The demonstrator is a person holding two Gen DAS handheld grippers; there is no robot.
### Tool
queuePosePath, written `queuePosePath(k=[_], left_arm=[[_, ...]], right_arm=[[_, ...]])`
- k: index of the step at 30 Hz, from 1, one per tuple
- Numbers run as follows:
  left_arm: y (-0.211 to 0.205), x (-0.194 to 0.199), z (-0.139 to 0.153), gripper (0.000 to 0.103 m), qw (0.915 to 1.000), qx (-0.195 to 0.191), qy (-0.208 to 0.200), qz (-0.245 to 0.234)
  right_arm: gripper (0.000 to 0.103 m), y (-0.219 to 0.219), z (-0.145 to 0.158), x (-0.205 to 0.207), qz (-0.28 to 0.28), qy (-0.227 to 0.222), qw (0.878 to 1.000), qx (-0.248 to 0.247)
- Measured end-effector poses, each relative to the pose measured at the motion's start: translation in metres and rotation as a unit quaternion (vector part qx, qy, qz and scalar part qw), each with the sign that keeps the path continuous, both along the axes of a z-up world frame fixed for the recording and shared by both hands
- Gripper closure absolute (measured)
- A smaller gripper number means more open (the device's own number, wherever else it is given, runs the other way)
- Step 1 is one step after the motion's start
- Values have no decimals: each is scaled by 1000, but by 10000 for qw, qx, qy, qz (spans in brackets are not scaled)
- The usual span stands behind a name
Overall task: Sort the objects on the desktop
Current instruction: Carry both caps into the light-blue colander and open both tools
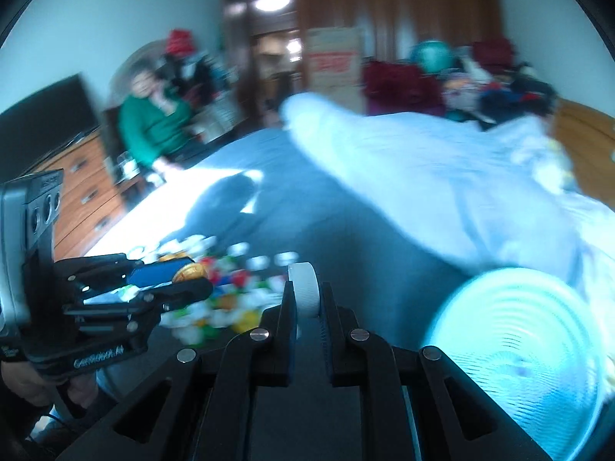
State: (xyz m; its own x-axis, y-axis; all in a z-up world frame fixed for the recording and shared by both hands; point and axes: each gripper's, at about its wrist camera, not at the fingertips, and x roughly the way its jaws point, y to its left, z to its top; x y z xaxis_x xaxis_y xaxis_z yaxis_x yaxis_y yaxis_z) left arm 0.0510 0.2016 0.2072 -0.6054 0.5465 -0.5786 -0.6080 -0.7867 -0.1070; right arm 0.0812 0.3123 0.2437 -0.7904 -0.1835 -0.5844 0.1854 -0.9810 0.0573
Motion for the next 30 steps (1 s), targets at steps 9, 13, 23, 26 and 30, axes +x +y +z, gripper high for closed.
queuePosePath(k=[9,13,23,26,30], left_arm=[[166,12,30,78,9911,-296,46,-1297],[202,17,24,78,9870,-441,-20,-1544],[220,13,14,78,9870,-554,-82,-1504],[224,14,11,78,9872,-580,-113,-1479],[230,16,12,78,9869,-603,-111,-1494]], right_arm=[[91,129,9,42,-1393,-7,9903,-15],[91,153,0,51,-1590,-83,9871,-177],[91,173,-9,59,-1673,-95,9855,-267],[91,179,-11,60,-1686,-98,9852,-302],[91,180,-12,61,-1701,-102,9849,-303]])
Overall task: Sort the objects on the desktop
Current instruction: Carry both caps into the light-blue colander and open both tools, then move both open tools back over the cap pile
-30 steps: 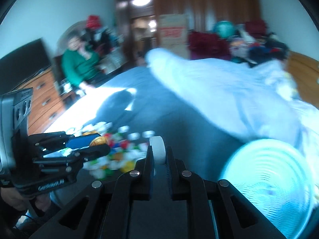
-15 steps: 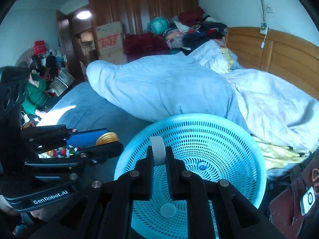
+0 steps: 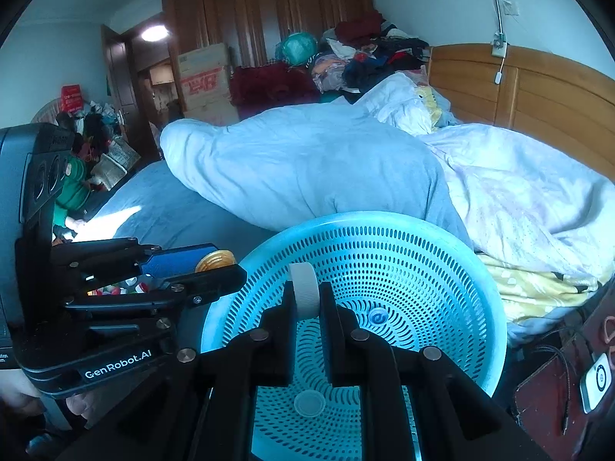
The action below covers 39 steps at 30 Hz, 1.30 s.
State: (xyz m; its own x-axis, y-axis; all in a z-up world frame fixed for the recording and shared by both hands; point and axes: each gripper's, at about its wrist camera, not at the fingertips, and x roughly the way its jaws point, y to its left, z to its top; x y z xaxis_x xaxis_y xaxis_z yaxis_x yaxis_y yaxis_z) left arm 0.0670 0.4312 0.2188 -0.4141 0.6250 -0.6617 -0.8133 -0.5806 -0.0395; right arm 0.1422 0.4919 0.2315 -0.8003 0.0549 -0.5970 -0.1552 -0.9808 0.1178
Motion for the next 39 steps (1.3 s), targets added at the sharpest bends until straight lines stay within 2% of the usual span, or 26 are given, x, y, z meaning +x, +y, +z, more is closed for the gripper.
queuePosePath(k=[32,33,34,35,36,39], left_arm=[[19,5,-11,78,9999,-142,-5,-87],[18,5,-11,73,9999,-116,64,-47],[17,5,-11,61,9999,-120,106,22],[16,4,-10,56,9997,-106,169,145],[12,2,-9,47,9996,-21,184,226],[4,-3,-6,45,9994,81,150,297]], right_arm=[[91,18,-16,3,-177,-117,9998,13],[89,19,-15,4,-285,-96,9995,77],[69,21,-14,6,-406,-43,9991,103],[50,24,-12,8,-492,13,9988,80],[47,26,-11,9,-519,51,9986,52],[47,24,-9,8,-477,39,9988,78]])
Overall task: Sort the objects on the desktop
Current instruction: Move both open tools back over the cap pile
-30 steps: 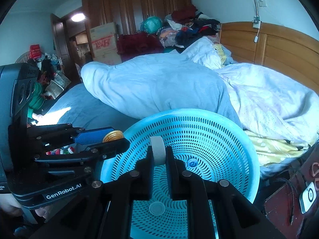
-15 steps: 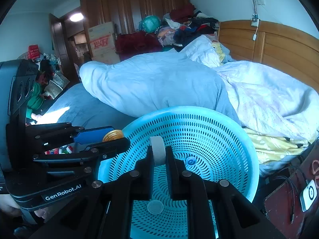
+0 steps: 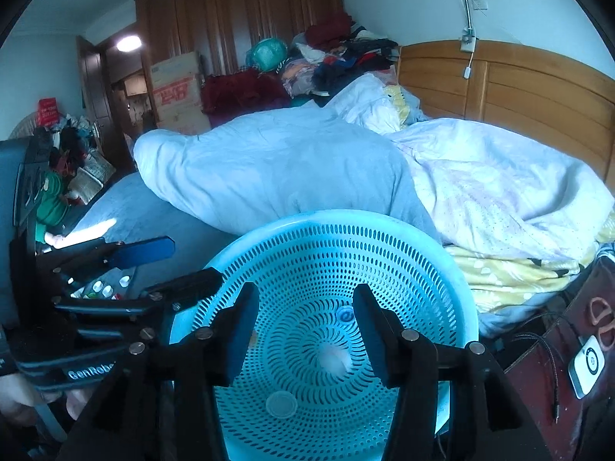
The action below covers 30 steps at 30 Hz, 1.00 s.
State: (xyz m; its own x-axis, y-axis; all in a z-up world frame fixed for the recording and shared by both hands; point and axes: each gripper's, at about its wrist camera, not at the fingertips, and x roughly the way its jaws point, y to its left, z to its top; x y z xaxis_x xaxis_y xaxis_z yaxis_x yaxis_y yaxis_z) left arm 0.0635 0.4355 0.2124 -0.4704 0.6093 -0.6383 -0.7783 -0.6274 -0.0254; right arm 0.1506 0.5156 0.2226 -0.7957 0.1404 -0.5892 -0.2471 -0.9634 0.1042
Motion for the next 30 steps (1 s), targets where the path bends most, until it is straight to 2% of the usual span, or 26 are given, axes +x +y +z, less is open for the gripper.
queuePosePath(k=[6,9,12,13,15,17,21,22,25,26,27,30], left_arm=[[-30,-5,0,45,9999,30,63,93],[-80,-14,-17,45,9994,94,-18,328],[-158,-29,-51,45,9958,-37,-81,915],[-195,-36,-67,45,9922,-81,-169,1231],[-264,-47,-95,45,9825,-101,-390,1820],[-344,-54,-123,45,9654,-136,-573,2542],[-488,-55,-167,45,9185,-192,-826,3861],[-524,-56,-176,45,9048,-117,-905,4159],[-595,-59,-193,45,8756,257,-1031,4712],[-611,-62,-196,45,8715,397,-1040,4776],[-618,-64,-197,45,8720,476,-1031,4762],[-627,-77,-207,45,8833,574,-1073,4527]], right_arm=[[46,-22,3,-6,276,40,9996,11],[40,-46,1,-11,608,19,9981,40],[35,-76,-6,-17,972,-38,9952,49],[35,-88,-11,-21,1131,-82,9935,42],[34,-112,-23,-28,1411,-210,9898,22],[33,-133,-36,-36,1663,-365,9854,-8],[33,-176,-63,-54,2071,-704,9758,-64],[33,-184,-67,-57,2134,-766,9739,-69],[33,-210,-80,-69,2351,-980,9670,8],[33,-222,-84,-72,2412,-1043,9648,55],[33,-232,-87,-76,2471,-1108,9626,102],[33,-252,-92,-87,2572,-1228,9584,141]])
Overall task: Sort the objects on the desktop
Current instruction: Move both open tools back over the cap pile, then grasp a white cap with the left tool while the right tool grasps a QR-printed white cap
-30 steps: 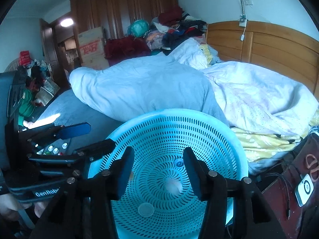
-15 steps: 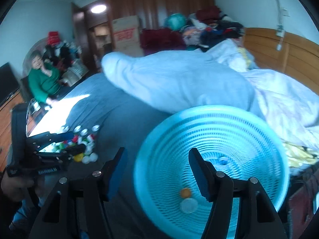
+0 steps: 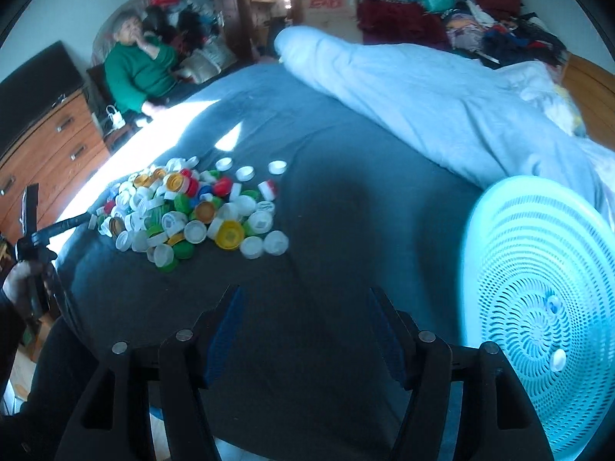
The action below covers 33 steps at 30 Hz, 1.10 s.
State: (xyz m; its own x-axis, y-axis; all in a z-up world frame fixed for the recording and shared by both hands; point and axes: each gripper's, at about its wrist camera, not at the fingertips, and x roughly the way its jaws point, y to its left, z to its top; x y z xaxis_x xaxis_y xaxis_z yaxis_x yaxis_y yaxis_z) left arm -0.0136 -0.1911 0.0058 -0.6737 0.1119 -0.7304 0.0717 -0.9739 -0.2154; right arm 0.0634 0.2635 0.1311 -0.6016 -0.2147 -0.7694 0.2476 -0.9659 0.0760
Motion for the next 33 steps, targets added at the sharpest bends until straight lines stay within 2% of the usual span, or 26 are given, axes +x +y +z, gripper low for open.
queuePosePath(k=[5,7,8,10,13,16,21,23,28,30,33], left_arm=[[8,-17,-17,46,9994,-114,-214,-243],[3,-9,-14,77,9995,-88,-125,-263],[2,-5,-10,78,9996,-47,-112,-272],[3,8,1,78,9996,-109,21,-251],[5,22,11,78,9996,-61,143,-251],[3,28,14,77,9997,102,161,-172],[1,22,13,77,9996,244,114,-97],[4,19,14,77,9996,239,114,-132],[11,19,14,77,9993,264,56,-246],[14,19,11,77,9991,283,-3,-299],[18,19,7,77,9988,346,-52,-333]], right_arm=[[33,-34,2,-13,167,-34,9998,73],[36,-45,4,-15,250,31,9996,90],[47,-49,6,-15,265,83,9996,57],[56,-49,7,-17,206,206,9995,-129],[56,-37,-6,-28,-39,155,9989,-449],[56,-30,-32,-45,-227,-38,9990,-389],[56,-32,-71,-76,-153,-230,9988,-393],[48,-40,-80,-87,12,-219,9995,-207],[48,-65,-104,-102,591,-213,9955,710],[48,-76,-109,-101,868,-41,9906,1059],[48,-90,-114,-103,1213,175,9837,1314]])
